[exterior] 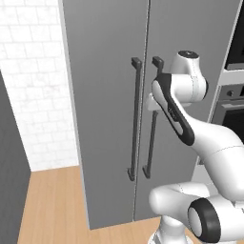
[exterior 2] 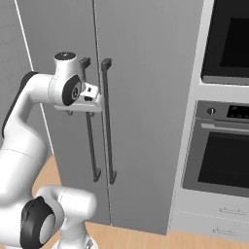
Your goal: Take the strawberry from the fridge and place it on top of the pancake, located on the dining counter.
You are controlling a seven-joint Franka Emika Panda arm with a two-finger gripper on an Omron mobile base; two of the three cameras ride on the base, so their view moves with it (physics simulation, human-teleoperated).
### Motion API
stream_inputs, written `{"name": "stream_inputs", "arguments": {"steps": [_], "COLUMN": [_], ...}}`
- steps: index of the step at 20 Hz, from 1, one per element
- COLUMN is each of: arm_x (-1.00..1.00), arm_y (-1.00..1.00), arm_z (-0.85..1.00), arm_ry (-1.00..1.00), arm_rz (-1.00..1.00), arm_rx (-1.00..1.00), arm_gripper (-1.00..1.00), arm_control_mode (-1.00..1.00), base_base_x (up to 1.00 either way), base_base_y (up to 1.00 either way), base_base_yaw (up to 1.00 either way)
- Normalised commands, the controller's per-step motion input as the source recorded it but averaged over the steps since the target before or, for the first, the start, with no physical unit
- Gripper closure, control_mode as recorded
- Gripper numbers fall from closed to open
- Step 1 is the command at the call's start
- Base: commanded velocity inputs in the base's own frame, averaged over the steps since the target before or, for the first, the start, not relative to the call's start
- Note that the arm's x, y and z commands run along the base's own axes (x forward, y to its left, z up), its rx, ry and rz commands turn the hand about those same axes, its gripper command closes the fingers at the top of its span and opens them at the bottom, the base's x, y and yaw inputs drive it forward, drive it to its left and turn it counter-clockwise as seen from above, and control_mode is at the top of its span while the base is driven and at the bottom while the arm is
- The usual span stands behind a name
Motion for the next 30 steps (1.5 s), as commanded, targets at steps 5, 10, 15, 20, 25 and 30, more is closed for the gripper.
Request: {"name": "stream_inputs", "arguments": {"steps": [5, 10, 15, 20, 25, 30], "arm_x": [0.00, 0.16, 0.75, 0.76, 0.34, 0.09], "arm_y": [0.00, -0.09, -0.19, -0.32, -0.03, 0.00], "arm_z": [0.00, -0.03, -0.01, -0.06, -0.24, -0.26], "arm_ry": [0.00, -0.02, -0.07, -0.03, -0.12, -0.24], "arm_rz": [0.00, 0.00, 0.00, 0.00, 0.00, 0.00], "arm_rx": [0.00, 0.00, 0.00, 0.00, 0.00, 0.04], "arm_gripper": [-1.00, -1.00, -1.00, -1.00, -1.00, -1.00], "arm_control_mode": [1.00, -1.00, -1.00, -1.00, -1.00, -1.00], "base_base_x": [0.00, 0.00, 0.00, 0.00, 0.00, 0.00], "base_base_y": [-0.12, -0.01, 0.00, 0.00, 0.00, 0.00], "base_base_yaw": [0.00, 0.00, 0.00, 0.00, 0.00, 0.00]}}
